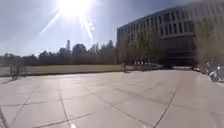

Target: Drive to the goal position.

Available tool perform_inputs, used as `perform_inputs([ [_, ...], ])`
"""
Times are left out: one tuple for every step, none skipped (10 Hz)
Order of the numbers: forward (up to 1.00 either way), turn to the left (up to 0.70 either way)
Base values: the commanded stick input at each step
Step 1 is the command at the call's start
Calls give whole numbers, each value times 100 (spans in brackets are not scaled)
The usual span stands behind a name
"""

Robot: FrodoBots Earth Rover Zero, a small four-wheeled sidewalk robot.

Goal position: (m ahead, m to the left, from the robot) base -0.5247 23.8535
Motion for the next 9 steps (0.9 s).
perform_inputs([
  [6, 23],
  [6, 23],
  [6, 23],
  [6, 23],
  [6, 23],
  [6, 23],
  [6, 23],
  [5, 21],
  [6, 23],
])
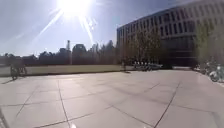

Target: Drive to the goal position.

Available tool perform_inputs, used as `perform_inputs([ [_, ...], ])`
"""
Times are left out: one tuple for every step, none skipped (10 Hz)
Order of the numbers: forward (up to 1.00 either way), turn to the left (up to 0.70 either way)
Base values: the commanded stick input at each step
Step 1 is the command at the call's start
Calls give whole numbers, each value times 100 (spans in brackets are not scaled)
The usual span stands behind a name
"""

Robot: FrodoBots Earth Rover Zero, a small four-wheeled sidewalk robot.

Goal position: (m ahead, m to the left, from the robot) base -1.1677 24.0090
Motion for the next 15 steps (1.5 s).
perform_inputs([
  [6, 23],
  [6, 23],
  [6, 23],
  [6, 23],
  [6, 23],
  [6, 25],
  [6, 24],
  [6, 23],
  [12, 35],
  [70, 14],
  [70, 14],
  [70, 14],
  [70, 14],
  [70, 14],
  [70, 14],
])
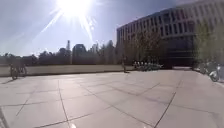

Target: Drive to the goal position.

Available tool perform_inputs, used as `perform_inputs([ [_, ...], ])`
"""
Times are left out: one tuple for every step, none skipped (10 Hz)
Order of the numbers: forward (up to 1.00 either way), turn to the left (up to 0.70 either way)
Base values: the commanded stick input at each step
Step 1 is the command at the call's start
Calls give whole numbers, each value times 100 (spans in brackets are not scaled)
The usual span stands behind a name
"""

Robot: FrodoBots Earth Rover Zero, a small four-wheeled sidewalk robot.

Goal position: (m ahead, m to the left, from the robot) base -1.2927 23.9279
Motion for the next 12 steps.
perform_inputs([
  [70, 14],
  [70, 14],
  [70, 14],
  [70, 14],
  [70, 14],
  [70, 14],
  [70, 14],
  [70, 14],
  [70, 14],
  [70, 14],
  [70, 14],
  [70, 14],
])
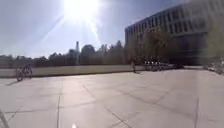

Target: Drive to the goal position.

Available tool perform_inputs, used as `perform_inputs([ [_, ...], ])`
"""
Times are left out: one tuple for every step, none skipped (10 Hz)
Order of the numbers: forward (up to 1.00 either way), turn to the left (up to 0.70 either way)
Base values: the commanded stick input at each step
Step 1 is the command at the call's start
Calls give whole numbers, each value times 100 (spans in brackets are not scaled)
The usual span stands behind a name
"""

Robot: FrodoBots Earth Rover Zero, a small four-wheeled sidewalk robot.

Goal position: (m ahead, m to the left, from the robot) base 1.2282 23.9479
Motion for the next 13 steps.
perform_inputs([
  [70, 14],
  [70, 14],
  [70, 14],
  [70, 14],
  [70, 14],
  [70, 14],
  [70, 14],
  [70, 14],
  [70, 14],
  [70, 14],
  [70, 14],
  [70, 14],
  [70, 14],
])
